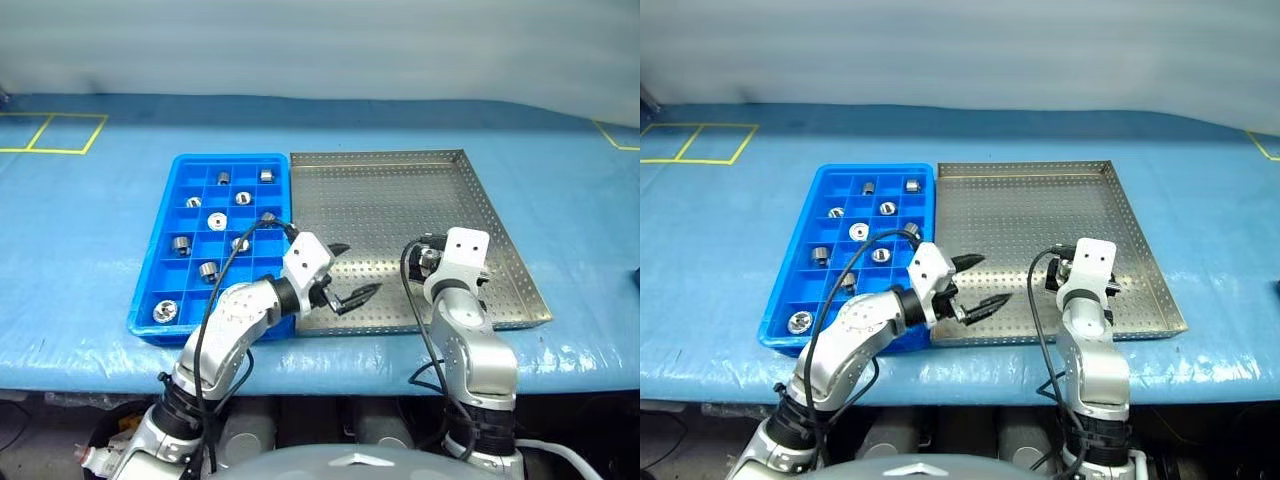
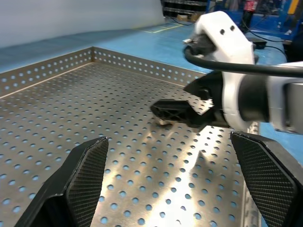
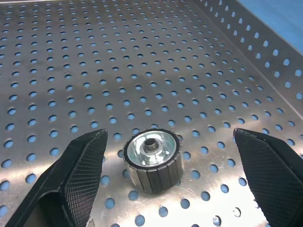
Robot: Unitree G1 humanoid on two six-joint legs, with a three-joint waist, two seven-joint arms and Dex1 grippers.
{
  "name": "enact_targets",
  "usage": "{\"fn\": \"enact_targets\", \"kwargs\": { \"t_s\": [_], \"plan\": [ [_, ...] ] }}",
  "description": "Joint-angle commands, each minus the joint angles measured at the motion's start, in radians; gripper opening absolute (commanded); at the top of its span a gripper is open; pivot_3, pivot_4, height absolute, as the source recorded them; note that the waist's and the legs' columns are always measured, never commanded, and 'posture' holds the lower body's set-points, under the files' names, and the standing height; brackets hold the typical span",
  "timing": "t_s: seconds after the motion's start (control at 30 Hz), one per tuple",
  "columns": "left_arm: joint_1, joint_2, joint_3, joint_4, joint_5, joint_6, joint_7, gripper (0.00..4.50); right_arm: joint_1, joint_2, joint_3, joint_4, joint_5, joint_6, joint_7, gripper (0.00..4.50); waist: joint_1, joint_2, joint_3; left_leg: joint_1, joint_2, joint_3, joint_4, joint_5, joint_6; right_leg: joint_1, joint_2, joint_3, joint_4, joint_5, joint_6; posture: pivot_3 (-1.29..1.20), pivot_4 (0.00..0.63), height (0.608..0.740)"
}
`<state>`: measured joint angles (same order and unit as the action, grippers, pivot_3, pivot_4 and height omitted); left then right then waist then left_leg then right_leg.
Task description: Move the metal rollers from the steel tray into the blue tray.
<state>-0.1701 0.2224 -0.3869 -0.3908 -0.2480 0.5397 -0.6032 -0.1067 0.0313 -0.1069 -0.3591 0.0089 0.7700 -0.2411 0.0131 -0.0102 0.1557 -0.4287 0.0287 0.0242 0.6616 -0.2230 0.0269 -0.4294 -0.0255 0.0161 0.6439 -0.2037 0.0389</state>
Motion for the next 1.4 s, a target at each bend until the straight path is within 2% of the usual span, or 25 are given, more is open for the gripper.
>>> {"fn": "enact_targets", "kwargs": {
  "t_s": [0.03, 0.2, 0.23, 0.3, 0.5, 0.53, 0.73, 0.97, 1.2, 1.4],
  "plan": [
    [0.005, 0.003, -0.026, -0.072, -0.028, 0.008, -0.018, 4.48, -0.033, 0.003, -0.026, 0.056, -0.007, -0.052, -0.012, 4.5, 0.002, 0.0, 0.0, 0.0, 0.0, 0.0, 0.0, 0.0, 0.0, 0.0, 0.0, 0.0, 0.0, 0.0, 0.0, 0.09, 0.15, 0.74],
    [0.008, 0.008, -0.03, -0.087, -0.037, 0.02, -0.012, 4.48, -0.044, 0.005, -0.071, 0.138, 0.017, -0.076, -0.001, 4.5, 0.003, 0.0, 0.0, 0.0, 0.0, 0.0, 0.0, 0.0, 0.0, 0.0, 0.0, 0.0, 0.0, 0.0, 0.0, 0.11, 0.15, 0.74],
    [0.008, 0.008, -0.029, -0.089, -0.038, 0.02, -0.01, 4.5, -0.041, 0.005, -0.078, 0.146, 0.023, -0.079, 0.004, 4.32, 0.003, 0.0, 0.0, 0.0, 0.0, 0.0, 0.0, 0.0, 0.0, 0.0, 0.0, 0.0, 0.0, 0.0, 0.0, 0.11, 0.15, 0.74],
    [0.008, 0.01, -0.024, -0.092, -0.042, 0.02, -0.005, 4.5, -0.03, 0.002, -0.079, 0.151, 0.023, -0.079, 0.011, 3.88, 0.003, 0.0, 0.0, 0.0, 0.0, 0.0, 0.0, 0.0, 0.0, 0.001, 0.0, 0.0, 0.0, 0.0, 0.0, 0.11, 0.15, 0.74],
    [0.004, 0.01, -0.018, -0.096, -0.049, 0.019, 0.012, 4.5, -0.005, 0.005, -0.067, 0.13, 0.027, -0.078, 0.039, 1.89, 0.006, 0.0, 0.0, 0.0, 0.0, -0.001, 0.0, 0.0, 0.0, 0.001, 0.0, 0.0, 0.0, 0.0, 0.0, 0.14, 0.15, 0.74],
    [0.002, 0.012, -0.017, -0.098, -0.048, 0.019, 0.014, 4.5, 0.004, 0.008, -0.06, 0.117, 0.028, -0.072, 0.045, 1.71, 0.007, 0.0, 0.0, 0.0, 0.0, -0.001, 0.0, 0.0, 0.0, 0.001, 0.0, 0.0, 0.0, 0.0, 0.0, 0.14, 0.15, 0.74],
    [0.008, 0.012, 0.028, -0.114, -0.049, 0.01, 0.053, 4.5, -0.001, -0.024, 0.025, 0.002, 0.028, -0.014, 0.117, 1.72, 0.01, 0.001, 0.0, 0.0, 0.0, 0.0, 0.0, 0.0, 0.0, 0.0, 0.0, 0.0, 0.0, 0.0, 0.0, 0.18, 0.15, 0.74],
    [0.032, 0.048, 0.141, -0.175, -0.043, 0.013, 0.122, 4.5, -0.184, -0.082, 0.18, -0.076, 0.058, 0.147, 0.243, 1.72, 0.022, 0.001, 0.001, 0.0, 0.0, -0.001, 0.0, 0.0, 0.0, 0.0, 0.001, -0.001, 0.001, 0.0, 0.0, 0.27, 0.15, 0.74],
    [0.135, 0.132, 0.29, -0.256, -0.066, 0.012, 0.135, 4.5, -0.314, -0.07, 0.361, -0.084, 0.074, 0.193, 0.338, 1.72, 0.063, 0.001, 0.001, 0.0, 0.0, -0.003, -0.005, 0.0, 0.0, -0.001, 0.001, -0.003, -0.001, -0.001, -0.001, 0.35, 0.15, 0.74],
    [0.23, 0.172, 0.381, -0.309, -0.095, 0.002, 0.135, 4.5, -0.328, -0.047, 0.467, -0.077, 0.087, 0.194, 0.386, 1.72, 0.098, 0.001, 0.001, 0.0, 0.001, -0.003, -0.005, 0.0, 0.0, -0.001, -0.001, -0.003, -0.001, -0.002, -0.001, 0.39, 0.15, 0.74]
  ]
}}
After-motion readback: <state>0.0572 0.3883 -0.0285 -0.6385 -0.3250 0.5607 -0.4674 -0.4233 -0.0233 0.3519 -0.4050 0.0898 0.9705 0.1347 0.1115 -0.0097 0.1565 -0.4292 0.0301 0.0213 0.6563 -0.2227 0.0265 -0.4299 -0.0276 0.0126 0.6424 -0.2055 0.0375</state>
